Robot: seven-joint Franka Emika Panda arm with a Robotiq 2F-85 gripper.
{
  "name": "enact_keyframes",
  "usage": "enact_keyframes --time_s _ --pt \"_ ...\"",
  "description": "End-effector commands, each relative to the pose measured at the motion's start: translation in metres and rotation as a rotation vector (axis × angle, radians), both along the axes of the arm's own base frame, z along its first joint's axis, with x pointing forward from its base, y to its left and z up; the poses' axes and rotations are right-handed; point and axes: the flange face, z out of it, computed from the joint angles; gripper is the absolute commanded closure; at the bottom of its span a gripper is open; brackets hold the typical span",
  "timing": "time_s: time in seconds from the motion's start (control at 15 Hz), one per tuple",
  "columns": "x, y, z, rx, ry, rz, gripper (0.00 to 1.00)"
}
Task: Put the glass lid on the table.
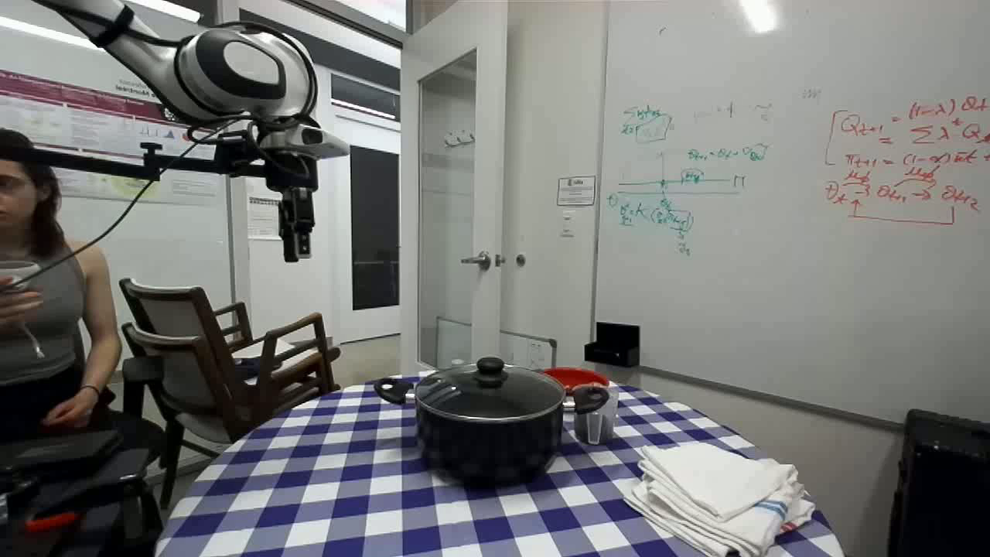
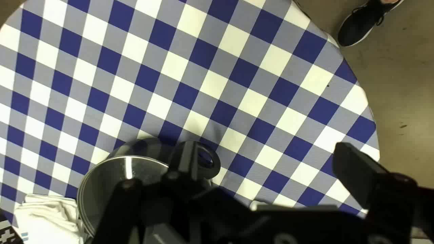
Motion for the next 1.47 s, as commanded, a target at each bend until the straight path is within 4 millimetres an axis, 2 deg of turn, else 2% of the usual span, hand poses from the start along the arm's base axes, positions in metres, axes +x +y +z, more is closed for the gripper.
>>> enact_keyframes --time_s 0.0,0.67,0.93,1.07,1.2,1.33,1.4 --pt "0.000 0.000 0.000 0.000 0.001 0.000 0.00" --pt "0.000 0.000 0.000 0.000 0.001 0.000 0.00" --pt "0.018 0.009 -0.008 0.014 -0.007 0.071 0.00" --pt "0.037 0.008 -0.013 0.020 -0.029 0.093 0.00" --pt "0.067 -0.003 -0.021 0.019 -0.051 0.075 0.00" --pt "0.100 -0.023 -0.033 0.008 -0.056 0.049 0.00" --pt "0.119 -0.039 -0.041 0.003 -0.047 0.030 0.00"
